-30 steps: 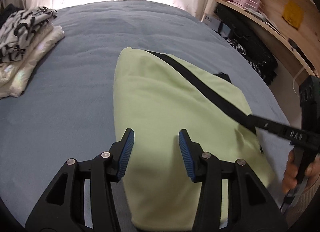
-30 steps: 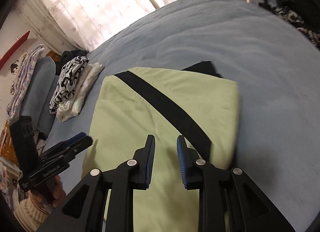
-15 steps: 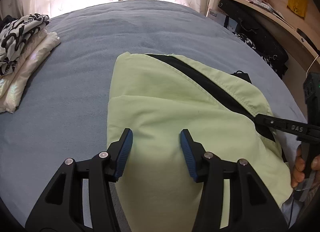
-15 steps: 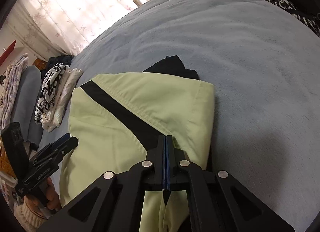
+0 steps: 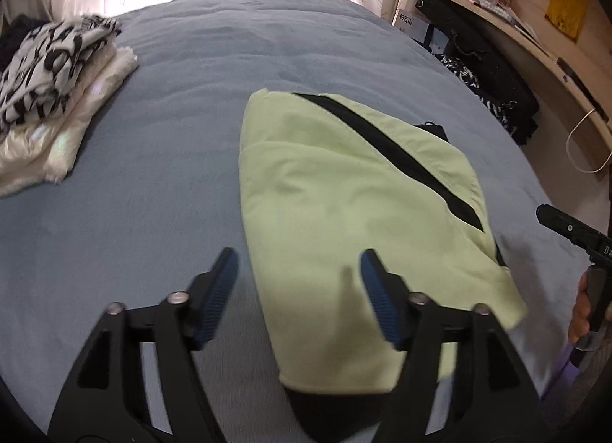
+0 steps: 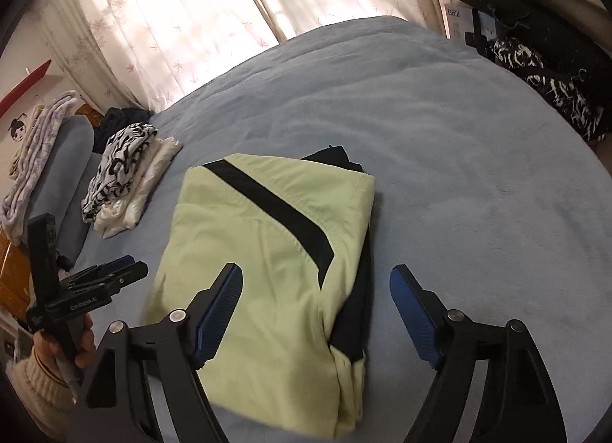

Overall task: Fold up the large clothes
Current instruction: 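Grasp the folded bundle with both tools and lift it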

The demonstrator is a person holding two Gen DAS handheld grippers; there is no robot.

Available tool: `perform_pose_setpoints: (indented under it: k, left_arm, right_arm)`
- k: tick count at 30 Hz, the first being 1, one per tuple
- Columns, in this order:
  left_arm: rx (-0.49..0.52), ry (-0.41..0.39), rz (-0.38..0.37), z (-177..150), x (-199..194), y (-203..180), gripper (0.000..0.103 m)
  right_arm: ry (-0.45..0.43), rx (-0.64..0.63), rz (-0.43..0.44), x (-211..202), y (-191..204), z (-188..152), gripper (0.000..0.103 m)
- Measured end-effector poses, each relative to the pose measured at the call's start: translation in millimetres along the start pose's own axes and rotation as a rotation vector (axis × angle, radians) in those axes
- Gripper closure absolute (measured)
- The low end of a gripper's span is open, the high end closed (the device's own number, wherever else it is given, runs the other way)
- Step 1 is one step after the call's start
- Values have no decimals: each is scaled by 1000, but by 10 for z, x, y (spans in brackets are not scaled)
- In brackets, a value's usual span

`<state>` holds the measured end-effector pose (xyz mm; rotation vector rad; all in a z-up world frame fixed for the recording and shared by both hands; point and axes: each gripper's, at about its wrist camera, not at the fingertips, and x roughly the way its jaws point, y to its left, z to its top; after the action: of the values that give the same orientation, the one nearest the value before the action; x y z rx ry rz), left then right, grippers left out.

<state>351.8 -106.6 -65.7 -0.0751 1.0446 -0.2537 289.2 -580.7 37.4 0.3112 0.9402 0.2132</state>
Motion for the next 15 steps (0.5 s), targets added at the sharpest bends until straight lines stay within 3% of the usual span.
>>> perform_pose_setpoints:
  k: [2, 4, 15]
  left_arm:
    - [-20, 13, -25, -56, -70, 59, 24]
    - [-41, 29, -49, -109, -91, 121, 23]
    - [-157, 147, -208, -324, 496, 263, 23]
  right_arm:
    - [5, 12, 7, -169, -43, -40, 16]
    - [21, 17, 10, -213, -54, -71, 16]
    - [191, 195, 170, 644, -463, -206, 16]
